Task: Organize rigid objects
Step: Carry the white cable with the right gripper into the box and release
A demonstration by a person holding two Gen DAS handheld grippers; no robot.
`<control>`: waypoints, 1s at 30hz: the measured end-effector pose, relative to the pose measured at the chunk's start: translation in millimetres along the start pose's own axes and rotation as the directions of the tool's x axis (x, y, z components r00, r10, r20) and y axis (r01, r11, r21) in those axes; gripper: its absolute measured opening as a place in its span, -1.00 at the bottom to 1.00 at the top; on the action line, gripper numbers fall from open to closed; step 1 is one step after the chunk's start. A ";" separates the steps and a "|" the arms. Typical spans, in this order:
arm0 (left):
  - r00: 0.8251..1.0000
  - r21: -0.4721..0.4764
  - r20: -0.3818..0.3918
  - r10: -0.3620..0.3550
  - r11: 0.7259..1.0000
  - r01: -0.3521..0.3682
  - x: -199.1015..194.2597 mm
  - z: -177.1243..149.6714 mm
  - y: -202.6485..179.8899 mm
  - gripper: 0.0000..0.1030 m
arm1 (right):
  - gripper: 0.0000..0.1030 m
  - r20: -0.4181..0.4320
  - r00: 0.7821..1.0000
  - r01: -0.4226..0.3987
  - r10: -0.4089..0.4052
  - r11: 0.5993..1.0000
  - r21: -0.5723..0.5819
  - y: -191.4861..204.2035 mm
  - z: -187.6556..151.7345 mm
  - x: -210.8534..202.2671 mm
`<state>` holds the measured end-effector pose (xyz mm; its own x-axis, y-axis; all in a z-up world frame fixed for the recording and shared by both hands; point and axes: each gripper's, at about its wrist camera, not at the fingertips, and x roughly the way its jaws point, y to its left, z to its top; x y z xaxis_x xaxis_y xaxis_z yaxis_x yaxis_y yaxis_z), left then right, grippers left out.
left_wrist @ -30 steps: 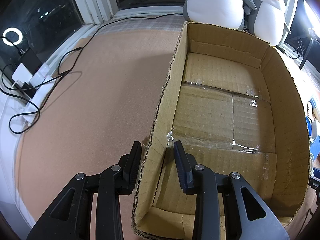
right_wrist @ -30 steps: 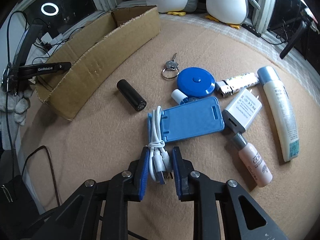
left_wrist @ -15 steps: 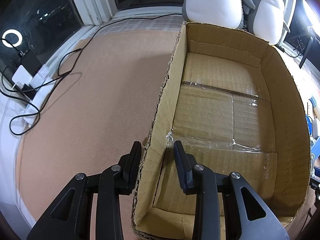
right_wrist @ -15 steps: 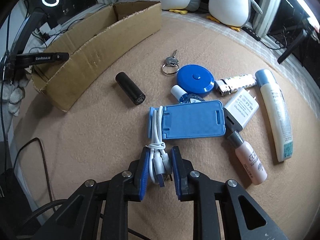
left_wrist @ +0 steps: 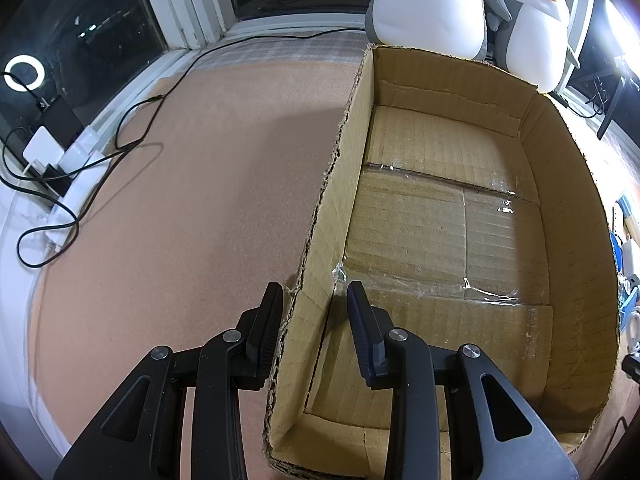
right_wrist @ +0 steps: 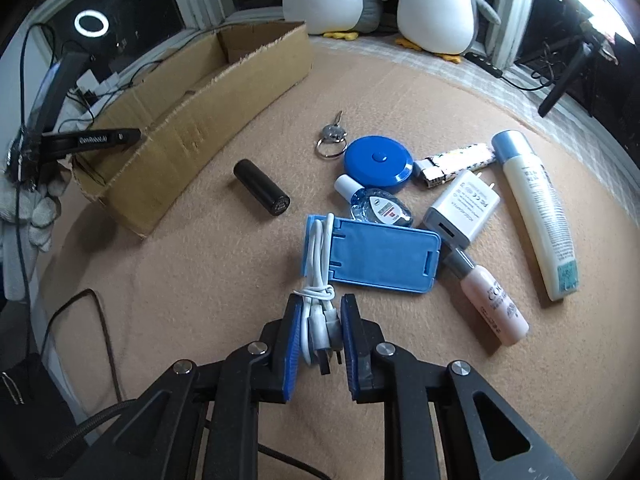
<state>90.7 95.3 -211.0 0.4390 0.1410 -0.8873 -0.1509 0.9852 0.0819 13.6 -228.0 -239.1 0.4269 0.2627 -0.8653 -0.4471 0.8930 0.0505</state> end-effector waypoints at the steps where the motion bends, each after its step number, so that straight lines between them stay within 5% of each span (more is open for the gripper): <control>1: 1.000 0.001 0.000 0.000 1.000 0.000 0.0 0.1 -0.1 -0.38 | -0.67 0.008 1.000 -0.003 0.003 1.000 0.005 -0.1 0.5 -3.0; 17: 1.000 -0.008 0.000 -0.012 1.000 0.012 0.5 -0.1 1.9 -0.38 | -0.67 0.089 0.994 -0.061 0.058 0.998 0.033 9.6 28.1 -31.6; 30: 1.000 -0.008 0.002 -0.021 1.000 0.021 0.8 -0.3 4.1 -0.38 | -0.67 0.167 0.976 -0.128 0.143 0.987 -0.098 80.2 101.0 -28.6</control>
<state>90.1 99.4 -211.6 0.4441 0.1208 -0.8878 -0.1484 0.9871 0.0601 44.9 -127.0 -160.0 0.4835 0.4452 -0.7537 -0.5728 0.8120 0.1121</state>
